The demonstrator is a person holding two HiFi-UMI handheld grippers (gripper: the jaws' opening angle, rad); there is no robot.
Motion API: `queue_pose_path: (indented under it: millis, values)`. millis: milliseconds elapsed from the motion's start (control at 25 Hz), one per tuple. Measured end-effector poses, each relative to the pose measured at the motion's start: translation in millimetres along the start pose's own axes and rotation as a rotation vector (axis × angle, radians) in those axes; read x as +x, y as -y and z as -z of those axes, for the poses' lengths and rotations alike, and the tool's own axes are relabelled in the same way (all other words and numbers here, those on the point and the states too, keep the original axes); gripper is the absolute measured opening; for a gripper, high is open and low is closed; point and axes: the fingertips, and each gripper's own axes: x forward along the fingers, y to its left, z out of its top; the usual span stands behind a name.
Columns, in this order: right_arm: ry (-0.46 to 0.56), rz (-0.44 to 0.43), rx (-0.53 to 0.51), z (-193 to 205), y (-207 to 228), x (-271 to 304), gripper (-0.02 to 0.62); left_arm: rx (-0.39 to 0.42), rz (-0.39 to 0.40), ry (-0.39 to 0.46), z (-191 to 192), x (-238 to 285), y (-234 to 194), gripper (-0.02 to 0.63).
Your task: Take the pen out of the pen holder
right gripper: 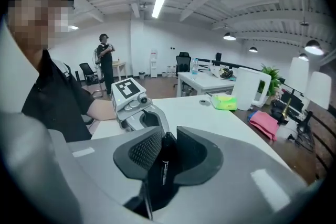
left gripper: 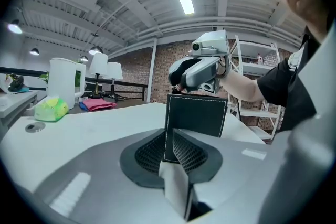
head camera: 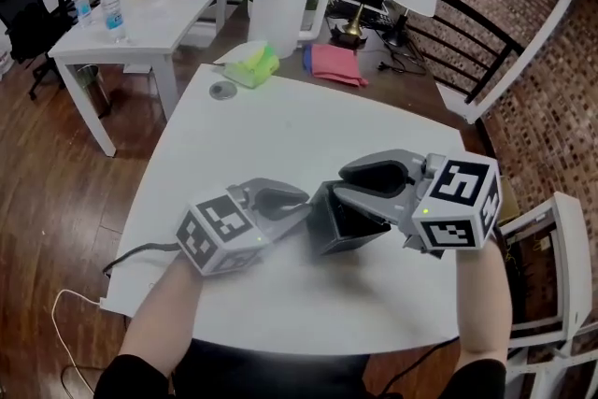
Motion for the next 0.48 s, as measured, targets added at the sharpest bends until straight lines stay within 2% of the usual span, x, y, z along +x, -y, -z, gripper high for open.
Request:
queue_pose_path:
  millis: [280, 480]
  values:
    - [-0.063, 0.003, 0.004, 1.0, 1.1, 17.8, 0.118, 0.002, 0.009, -0.007, 2.4, -1.2, 0.6, 0.046]
    - [-0.074, -0.008, -0.041, 1.9, -2.1, 18.9, 0.104, -0.003, 0.012, -0.006, 3.4, -1.3, 1.7, 0.046]
